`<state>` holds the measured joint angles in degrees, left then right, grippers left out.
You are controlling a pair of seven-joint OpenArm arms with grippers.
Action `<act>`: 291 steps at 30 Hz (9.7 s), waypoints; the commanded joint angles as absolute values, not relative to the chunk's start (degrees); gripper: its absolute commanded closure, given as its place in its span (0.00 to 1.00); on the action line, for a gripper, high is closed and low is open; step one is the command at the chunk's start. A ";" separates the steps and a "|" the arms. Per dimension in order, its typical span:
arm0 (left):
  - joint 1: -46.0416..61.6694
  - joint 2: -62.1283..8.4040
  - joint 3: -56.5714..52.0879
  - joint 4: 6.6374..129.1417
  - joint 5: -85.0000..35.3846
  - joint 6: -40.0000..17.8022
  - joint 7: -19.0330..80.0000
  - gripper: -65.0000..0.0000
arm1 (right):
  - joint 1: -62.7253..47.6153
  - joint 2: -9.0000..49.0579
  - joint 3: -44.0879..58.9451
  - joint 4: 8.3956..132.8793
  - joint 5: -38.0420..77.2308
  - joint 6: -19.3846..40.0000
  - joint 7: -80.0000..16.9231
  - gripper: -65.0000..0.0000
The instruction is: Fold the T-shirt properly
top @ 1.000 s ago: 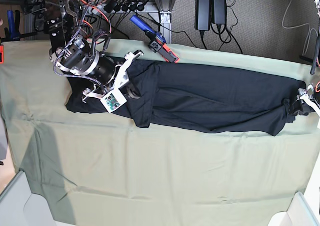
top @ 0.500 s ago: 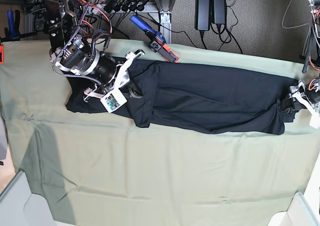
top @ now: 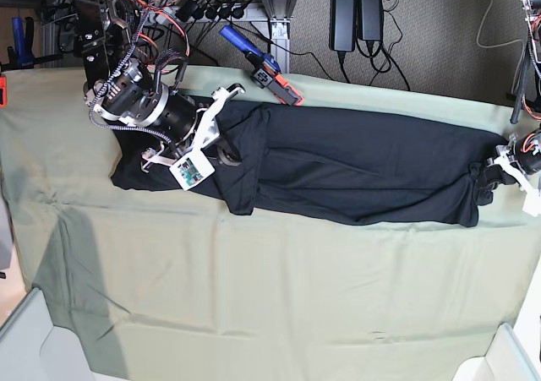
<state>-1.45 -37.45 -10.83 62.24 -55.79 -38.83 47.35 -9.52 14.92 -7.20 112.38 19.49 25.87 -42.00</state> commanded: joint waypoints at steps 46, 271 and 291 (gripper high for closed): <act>-2.85 -40.82 -14.70 56.25 -42.89 -39.55 30.92 0.51 | -8.93 15.07 -6.98 113.40 21.89 29.95 -42.65 1.00; -7.57 -13.47 6.42 67.48 -36.01 -40.00 34.11 0.47 | -5.21 11.07 26.15 89.17 58.35 28.95 -59.55 0.38; -7.44 -13.54 6.39 71.13 -41.01 -40.00 38.13 0.47 | -5.21 14.35 26.44 89.17 47.33 28.97 -51.92 1.00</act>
<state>-6.83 -13.47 6.20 70.30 -40.58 -39.68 37.91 -5.87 13.04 25.71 88.38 46.85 25.69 -53.65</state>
